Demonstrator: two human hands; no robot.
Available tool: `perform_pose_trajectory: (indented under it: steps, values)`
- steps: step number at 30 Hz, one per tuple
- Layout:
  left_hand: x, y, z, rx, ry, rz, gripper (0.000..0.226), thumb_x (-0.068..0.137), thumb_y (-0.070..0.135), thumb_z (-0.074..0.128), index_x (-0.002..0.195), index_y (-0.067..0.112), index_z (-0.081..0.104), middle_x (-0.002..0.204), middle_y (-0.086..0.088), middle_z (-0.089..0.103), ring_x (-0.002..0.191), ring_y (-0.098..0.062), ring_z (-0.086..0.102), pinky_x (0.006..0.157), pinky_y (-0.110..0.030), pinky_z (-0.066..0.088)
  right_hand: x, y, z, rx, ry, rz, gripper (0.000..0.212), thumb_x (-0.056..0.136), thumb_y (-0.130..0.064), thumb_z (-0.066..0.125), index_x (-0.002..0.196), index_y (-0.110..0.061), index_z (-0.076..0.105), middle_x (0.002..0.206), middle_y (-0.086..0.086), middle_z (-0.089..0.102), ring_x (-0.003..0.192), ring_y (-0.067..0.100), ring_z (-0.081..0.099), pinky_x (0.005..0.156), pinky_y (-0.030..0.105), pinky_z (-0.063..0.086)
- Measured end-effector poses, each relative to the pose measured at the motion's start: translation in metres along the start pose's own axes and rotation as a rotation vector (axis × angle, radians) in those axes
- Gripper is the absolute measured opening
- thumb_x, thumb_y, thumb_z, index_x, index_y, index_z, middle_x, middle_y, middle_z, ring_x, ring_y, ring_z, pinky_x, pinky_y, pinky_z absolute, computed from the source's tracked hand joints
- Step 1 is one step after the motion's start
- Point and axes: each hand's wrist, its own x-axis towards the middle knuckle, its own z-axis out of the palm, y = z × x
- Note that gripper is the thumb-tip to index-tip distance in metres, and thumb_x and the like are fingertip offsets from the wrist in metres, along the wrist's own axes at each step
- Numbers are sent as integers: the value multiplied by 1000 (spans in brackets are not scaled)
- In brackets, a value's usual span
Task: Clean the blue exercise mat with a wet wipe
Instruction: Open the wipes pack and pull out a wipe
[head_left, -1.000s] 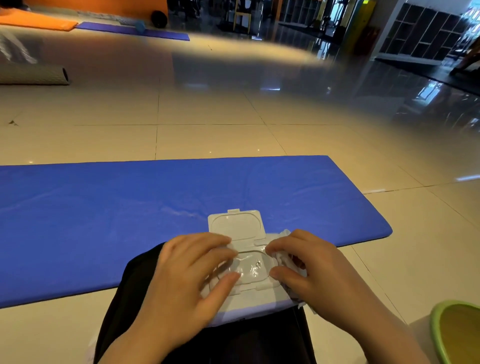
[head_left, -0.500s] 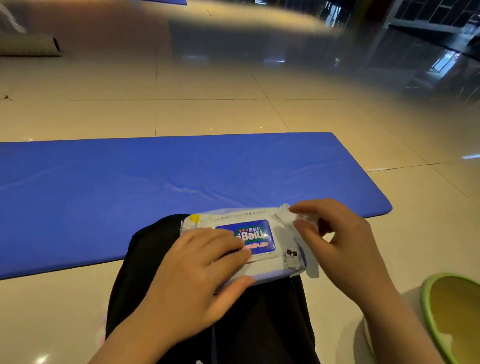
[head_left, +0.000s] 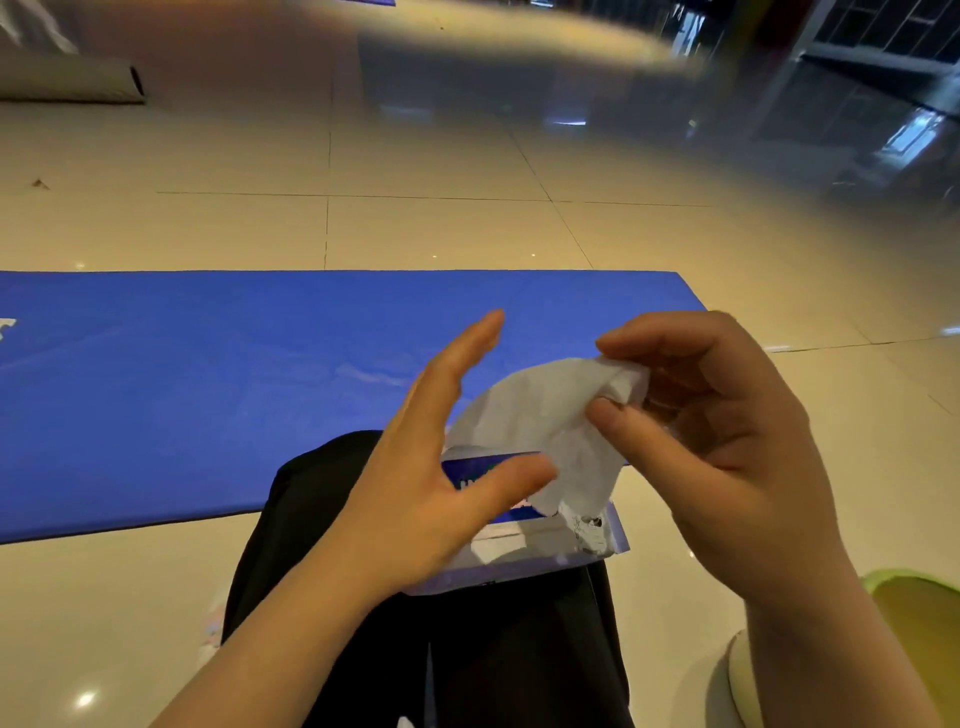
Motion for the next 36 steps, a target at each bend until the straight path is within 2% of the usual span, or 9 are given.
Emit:
perform_pose_trajectory:
  steps: [5, 7, 10, 14, 20, 25, 30, 33, 36]
  values:
    - [17, -2, -15, -49, 106, 92, 32, 79, 36, 68, 95, 63, 65, 96, 32, 68, 93, 7, 64, 73, -7, 48, 6, 13, 5, -46, -49, 65, 28, 85, -26, 66, 110, -35, 56, 102, -22, 63, 96, 8, 65, 79, 15, 50]
    - [9, -11, -35, 37, 222, 51, 29, 78, 36, 64, 89, 63, 65, 92, 33, 68, 89, 8, 64, 71, -5, 46, 0, 26, 2, -169, -111, 171, 34, 82, -42, 69, 113, -42, 54, 109, -24, 60, 108, 5, 59, 78, 12, 51]
    - [-4, -24, -66, 138, 419, -32, 31, 81, 32, 65, 86, 62, 63, 90, 33, 66, 84, 8, 62, 68, -7, 46, -14, 47, 7, -341, -386, 261, 43, 78, -62, 59, 118, -49, 50, 118, -38, 48, 121, -6, 44, 78, 9, 48]
    - [-14, -36, -84, 165, 535, -118, 28, 92, 20, 69, 90, 47, 62, 86, 33, 64, 80, 9, 60, 65, -9, 49, -23, 66, 27, -599, -569, 92, 53, 78, -61, 53, 126, -37, 54, 128, -26, 49, 119, 1, 42, 95, 14, 29]
    - [-13, -37, -69, 159, 380, -216, 29, 88, 22, 73, 98, 46, 62, 96, 28, 64, 86, 5, 59, 68, -10, 48, -20, 64, 22, -720, -589, -20, 57, 76, -67, 52, 125, -37, 48, 128, -20, 55, 120, 5, 42, 82, 3, 27]
    - [-19, -43, -47, 250, 118, -212, 42, 77, 49, 67, 116, 53, 53, 119, 35, 54, 112, 9, 52, 85, -3, 40, -28, 67, 18, -695, -534, 67, 63, 75, -74, 48, 126, -38, 47, 125, -21, 60, 119, -1, 42, 80, 4, 31]
    - [-32, -51, -26, 261, 27, -160, 54, 75, 63, 61, 126, 51, 47, 131, 36, 43, 125, 11, 43, 94, -2, 35, -23, 63, 0, -412, -516, 378, 61, 65, -91, 44, 119, -64, 38, 120, -53, 37, 121, -18, 37, 81, 4, 43]
    - [-32, -53, -20, 294, 16, -142, 61, 72, 60, 71, 125, 52, 44, 131, 38, 36, 127, 12, 39, 90, 0, 37, -18, 68, -12, -354, -533, 640, 73, 62, -76, 59, 128, -57, 33, 116, -45, 36, 110, -18, 44, 80, 11, 50]
    - [-30, -53, -16, 287, 23, -130, 60, 72, 48, 72, 126, 49, 46, 130, 37, 35, 126, 15, 38, 90, 3, 33, -18, 74, -14, -130, -538, 847, 67, 55, -57, 71, 116, -48, 44, 107, -31, 53, 95, -8, 61, 66, 15, 56]
